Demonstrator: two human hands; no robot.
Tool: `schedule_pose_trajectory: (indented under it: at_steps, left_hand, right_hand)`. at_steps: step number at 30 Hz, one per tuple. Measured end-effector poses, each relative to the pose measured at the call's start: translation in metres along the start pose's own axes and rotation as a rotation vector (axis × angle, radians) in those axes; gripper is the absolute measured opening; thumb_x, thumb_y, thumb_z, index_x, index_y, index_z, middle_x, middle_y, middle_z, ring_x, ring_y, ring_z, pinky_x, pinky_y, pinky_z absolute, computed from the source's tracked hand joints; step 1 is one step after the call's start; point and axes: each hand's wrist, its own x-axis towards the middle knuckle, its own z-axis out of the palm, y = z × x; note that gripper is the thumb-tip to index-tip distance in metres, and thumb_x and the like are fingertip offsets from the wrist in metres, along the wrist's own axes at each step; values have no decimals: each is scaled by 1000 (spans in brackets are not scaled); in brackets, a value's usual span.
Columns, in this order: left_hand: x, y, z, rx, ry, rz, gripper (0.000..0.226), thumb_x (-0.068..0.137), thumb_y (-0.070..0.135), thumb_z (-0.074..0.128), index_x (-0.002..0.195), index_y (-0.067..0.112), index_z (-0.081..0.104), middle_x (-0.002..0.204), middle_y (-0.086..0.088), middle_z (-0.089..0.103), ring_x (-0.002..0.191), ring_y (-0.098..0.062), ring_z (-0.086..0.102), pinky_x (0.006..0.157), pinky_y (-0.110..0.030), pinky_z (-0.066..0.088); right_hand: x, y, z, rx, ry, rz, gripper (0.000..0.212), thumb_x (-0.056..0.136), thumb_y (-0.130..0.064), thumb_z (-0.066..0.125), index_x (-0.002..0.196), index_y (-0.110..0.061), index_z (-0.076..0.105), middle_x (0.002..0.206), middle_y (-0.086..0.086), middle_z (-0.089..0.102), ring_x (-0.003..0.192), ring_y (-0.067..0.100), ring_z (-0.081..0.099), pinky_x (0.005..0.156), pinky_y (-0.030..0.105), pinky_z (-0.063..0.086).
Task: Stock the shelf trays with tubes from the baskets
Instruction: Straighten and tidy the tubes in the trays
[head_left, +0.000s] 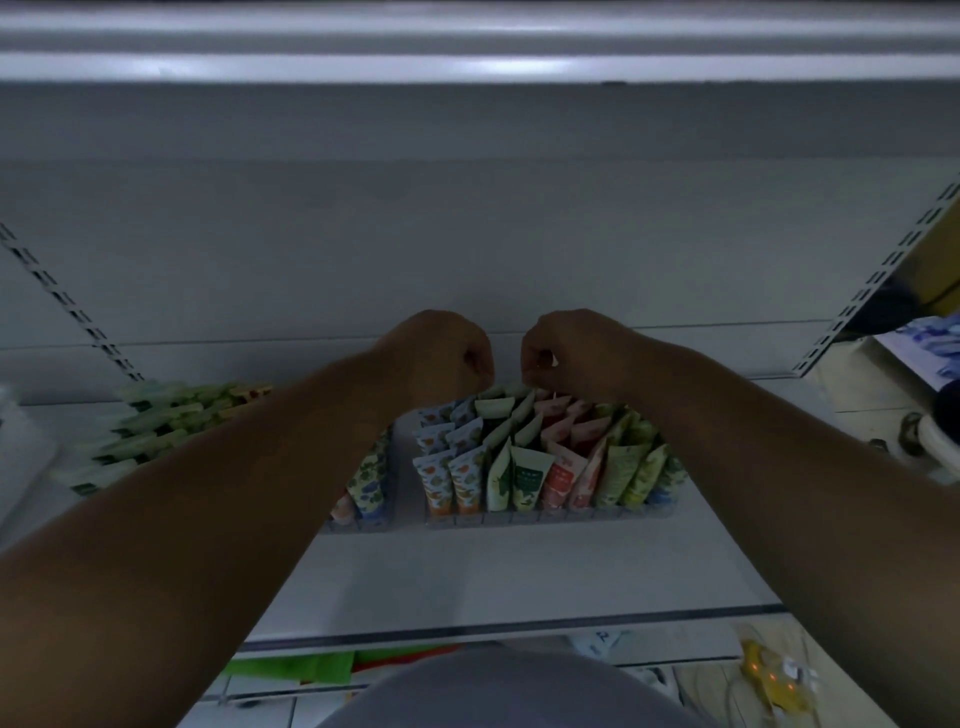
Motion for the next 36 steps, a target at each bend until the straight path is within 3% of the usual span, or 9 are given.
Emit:
schedule_pose_trajectory:
  at_steps: [5, 10, 13, 16, 24, 27, 30, 33, 36]
  left_hand:
    - [2, 3, 1, 21, 0, 22, 15, 88, 20, 64, 100, 17, 73, 109, -2, 68, 98, -18, 60, 79, -21, 40]
    - [2, 1, 2, 17, 14, 15, 14, 89, 23, 64, 99, 18, 73, 106, 0, 68, 80, -6, 48, 69, -17, 31]
    - [5, 4, 3, -24, 14, 10, 15, 88, 28, 65, 101, 23, 72, 104, 6, 66, 70, 0, 45, 63, -17, 33]
    - [11, 10, 4, -85, 22, 23, 18, 84, 33, 69, 100, 25, 72, 101, 8, 66, 67, 7, 46, 60, -14, 32]
    - [18, 21, 11, -11, 3, 32, 9, 84, 22, 68, 91, 20, 73, 100, 0, 70, 89, -16, 61, 79, -28, 48]
    - [18, 21, 11, -16, 9, 11, 8, 85, 25, 68, 90, 22, 72, 99, 3, 69, 79, -10, 55, 72, -23, 41]
    - [20, 22, 12, -54, 18, 1, 13, 87, 29, 65, 97, 22, 71, 99, 8, 67, 68, 0, 47, 62, -19, 35]
    - [26, 27, 13, -107, 8, 14, 13, 86, 33, 67, 96, 28, 72, 98, 13, 66, 65, 11, 47, 55, -4, 29]
    - [34, 35, 14, -93, -33, 24, 14, 85, 32, 69, 97, 27, 73, 97, 12, 66, 66, 10, 46, 54, -3, 29]
  right_hand:
    - [5, 2, 10, -9, -15, 35, 10, 88, -18, 64, 88, -9, 69, 95, 6, 65, 77, 10, 49, 63, 21, 28]
    - [-3, 11, 2, 35, 37, 61, 16, 93, -21, 58, 97, -9, 69, 97, 2, 64, 85, 16, 57, 70, 24, 37]
    - [-12, 19, -8, 28, 44, 51, 17, 92, -20, 59, 105, -14, 68, 94, -7, 54, 80, 7, 48, 63, 18, 31]
    - [-14, 23, -13, -11, -5, 26, 18, 88, -25, 67, 103, -16, 69, 94, -4, 55, 81, 10, 50, 62, 19, 31]
    - [-13, 19, -1, 21, 8, 45, 18, 86, -29, 69, 91, -11, 70, 95, 4, 62, 86, 18, 58, 72, 27, 41]
    - [-16, 22, -2, 48, 24, 51, 19, 87, -29, 67, 95, -13, 70, 96, 2, 60, 86, 15, 56, 73, 27, 41]
    - [-22, 33, -9, 68, 60, 62, 16, 86, -29, 68, 96, -16, 69, 89, -6, 54, 80, 9, 49, 61, 17, 32]
    - [-28, 41, -14, 65, -7, 55, 13, 84, -26, 71, 92, -16, 71, 85, -10, 54, 79, 7, 50, 61, 7, 30]
    - [-29, 43, -16, 58, -81, 43, 10, 84, -20, 71, 92, -14, 72, 83, -11, 56, 78, 6, 51, 60, 8, 32]
